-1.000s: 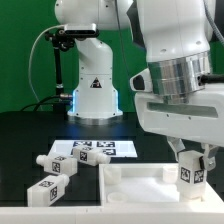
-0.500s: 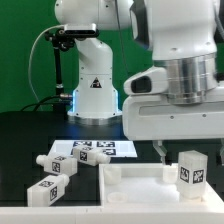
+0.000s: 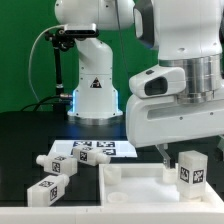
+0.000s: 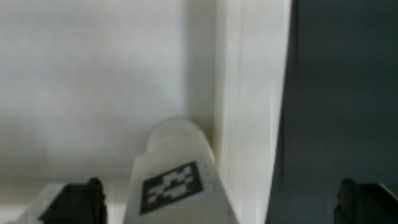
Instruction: Assemble one leg
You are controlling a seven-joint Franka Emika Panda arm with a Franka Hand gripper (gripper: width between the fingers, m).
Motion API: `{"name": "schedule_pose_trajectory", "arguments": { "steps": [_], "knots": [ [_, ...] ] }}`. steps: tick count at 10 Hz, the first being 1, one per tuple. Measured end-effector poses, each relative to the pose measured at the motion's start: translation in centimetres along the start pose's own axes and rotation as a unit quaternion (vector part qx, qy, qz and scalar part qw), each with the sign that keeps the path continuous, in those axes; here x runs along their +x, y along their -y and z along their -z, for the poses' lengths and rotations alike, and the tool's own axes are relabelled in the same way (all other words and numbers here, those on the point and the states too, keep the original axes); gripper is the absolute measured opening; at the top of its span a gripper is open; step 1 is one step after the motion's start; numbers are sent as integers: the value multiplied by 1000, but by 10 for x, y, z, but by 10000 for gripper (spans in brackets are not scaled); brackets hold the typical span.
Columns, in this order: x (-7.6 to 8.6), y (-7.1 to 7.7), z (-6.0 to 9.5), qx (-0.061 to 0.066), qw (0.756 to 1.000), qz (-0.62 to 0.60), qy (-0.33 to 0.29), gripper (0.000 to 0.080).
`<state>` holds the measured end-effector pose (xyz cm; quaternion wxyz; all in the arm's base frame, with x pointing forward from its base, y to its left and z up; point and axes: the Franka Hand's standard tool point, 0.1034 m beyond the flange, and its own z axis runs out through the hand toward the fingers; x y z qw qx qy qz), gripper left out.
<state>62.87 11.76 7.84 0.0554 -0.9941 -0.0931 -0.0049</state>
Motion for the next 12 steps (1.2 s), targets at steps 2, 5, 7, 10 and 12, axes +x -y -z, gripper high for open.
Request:
{"name": "schedule_pose_trajectory", "arguments": {
  "steps": [2, 5, 7, 10, 12],
  "knots": [
    [8, -9, 4, -7, 997, 72, -7, 649],
    [7, -8, 4, -5, 1000, 19, -6, 392],
    [7, -9, 4, -4, 999, -52, -7, 288],
    [7, -8, 5, -4, 979, -205, -8, 288],
    [6, -8, 4, 12, 927, -375, -2, 288]
  ]
}}
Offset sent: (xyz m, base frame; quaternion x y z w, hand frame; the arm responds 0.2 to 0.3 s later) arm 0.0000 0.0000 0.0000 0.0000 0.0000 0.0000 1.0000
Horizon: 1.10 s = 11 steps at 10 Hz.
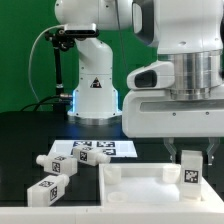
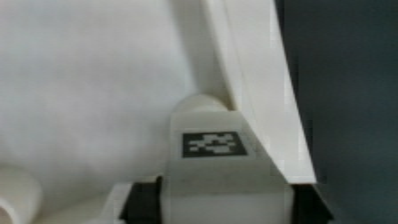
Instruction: Assemble one leg
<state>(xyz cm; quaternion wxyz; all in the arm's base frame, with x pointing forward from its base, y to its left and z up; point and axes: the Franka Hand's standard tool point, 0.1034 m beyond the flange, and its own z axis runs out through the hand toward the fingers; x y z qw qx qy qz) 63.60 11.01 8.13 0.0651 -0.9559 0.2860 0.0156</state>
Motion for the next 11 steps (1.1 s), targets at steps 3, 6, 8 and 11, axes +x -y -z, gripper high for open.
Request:
{"name": "schedule_pose_trajectory", "arguments": {
  "steps": [3, 6, 8, 11],
  "knots": [
    [-2, 2, 0, 23, 974, -225, 23, 288],
    [-3, 3, -1, 21, 980, -198, 21, 360],
    [-2, 0, -2, 9, 1000, -18, 10, 543],
    [0, 5, -1, -6, 980, 199, 10, 643]
  ]
}}
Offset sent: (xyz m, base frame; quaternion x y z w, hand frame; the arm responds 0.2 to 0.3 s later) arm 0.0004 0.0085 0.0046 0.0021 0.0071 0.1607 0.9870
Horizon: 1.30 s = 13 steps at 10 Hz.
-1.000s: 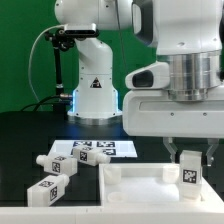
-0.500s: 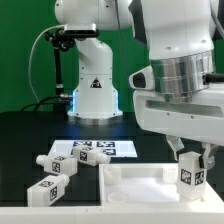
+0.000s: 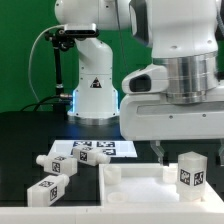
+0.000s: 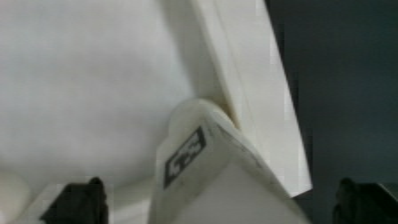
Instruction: Assemble one leg
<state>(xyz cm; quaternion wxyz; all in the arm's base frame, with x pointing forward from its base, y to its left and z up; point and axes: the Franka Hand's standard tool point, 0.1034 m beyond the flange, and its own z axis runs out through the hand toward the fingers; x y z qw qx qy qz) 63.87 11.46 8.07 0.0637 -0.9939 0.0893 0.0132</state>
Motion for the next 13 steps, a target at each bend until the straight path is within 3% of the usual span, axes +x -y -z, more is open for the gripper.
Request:
{"name": "schedule_pose_trajectory", "arguments": {
  "steps": [3, 5, 6, 7, 9, 10, 11, 13],
  "knots": [
    [1, -3, 0, 0, 995, 100, 0, 649],
    [5, -7, 1, -16, 967, 256, -1, 649],
    [10, -10, 2, -17, 954, 301, -1, 649],
    [9, -9, 1, -16, 957, 291, -2, 620],
    [9, -9, 1, -17, 959, 283, -2, 351],
    [9, -9, 1, -16, 965, 262, -2, 351],
    [9, -9, 1, -16, 973, 232, -2, 285],
    [9, -9, 1, -15, 987, 162, -4, 285]
  ]
}}
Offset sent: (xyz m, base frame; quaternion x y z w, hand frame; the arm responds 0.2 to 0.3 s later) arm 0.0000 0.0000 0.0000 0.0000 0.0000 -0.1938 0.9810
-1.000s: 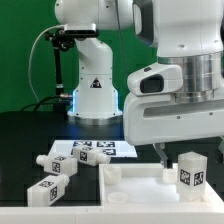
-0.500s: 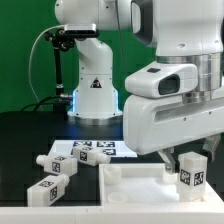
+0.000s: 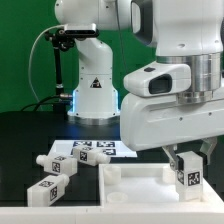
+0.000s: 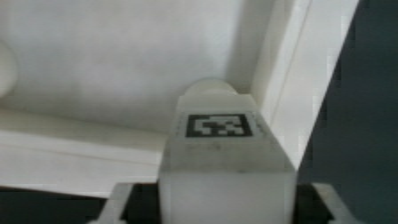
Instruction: Assemble one leg
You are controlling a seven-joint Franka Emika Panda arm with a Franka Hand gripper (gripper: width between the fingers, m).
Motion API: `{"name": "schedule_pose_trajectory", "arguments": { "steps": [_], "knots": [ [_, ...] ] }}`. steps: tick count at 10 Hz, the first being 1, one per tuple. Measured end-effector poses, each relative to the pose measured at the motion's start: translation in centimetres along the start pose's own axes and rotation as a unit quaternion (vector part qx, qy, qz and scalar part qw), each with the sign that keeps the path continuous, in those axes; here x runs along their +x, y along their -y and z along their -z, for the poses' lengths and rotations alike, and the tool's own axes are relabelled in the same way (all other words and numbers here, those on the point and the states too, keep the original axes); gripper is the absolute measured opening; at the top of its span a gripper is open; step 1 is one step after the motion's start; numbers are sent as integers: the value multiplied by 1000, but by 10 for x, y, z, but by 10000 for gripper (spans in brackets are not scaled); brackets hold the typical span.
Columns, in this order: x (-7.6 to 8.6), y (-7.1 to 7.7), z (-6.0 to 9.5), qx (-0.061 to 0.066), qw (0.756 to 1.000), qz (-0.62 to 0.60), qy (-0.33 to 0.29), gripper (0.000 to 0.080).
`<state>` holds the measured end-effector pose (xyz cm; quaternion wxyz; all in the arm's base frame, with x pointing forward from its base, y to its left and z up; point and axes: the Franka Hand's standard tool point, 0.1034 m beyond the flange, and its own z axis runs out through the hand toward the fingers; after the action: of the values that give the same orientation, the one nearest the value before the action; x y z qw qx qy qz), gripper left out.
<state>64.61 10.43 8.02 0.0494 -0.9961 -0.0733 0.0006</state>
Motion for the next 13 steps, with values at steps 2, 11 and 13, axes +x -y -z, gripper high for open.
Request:
{"name": "schedule_pose_trajectory", "arguments": {
  "steps": [2, 11, 13],
  "knots": [
    [-1, 3, 0, -6, 992, -124, -1, 285],
    [-3, 4, -4, 28, 771, -636, 15, 285],
    [-3, 3, -4, 29, 776, -630, 14, 285]
  ]
}}
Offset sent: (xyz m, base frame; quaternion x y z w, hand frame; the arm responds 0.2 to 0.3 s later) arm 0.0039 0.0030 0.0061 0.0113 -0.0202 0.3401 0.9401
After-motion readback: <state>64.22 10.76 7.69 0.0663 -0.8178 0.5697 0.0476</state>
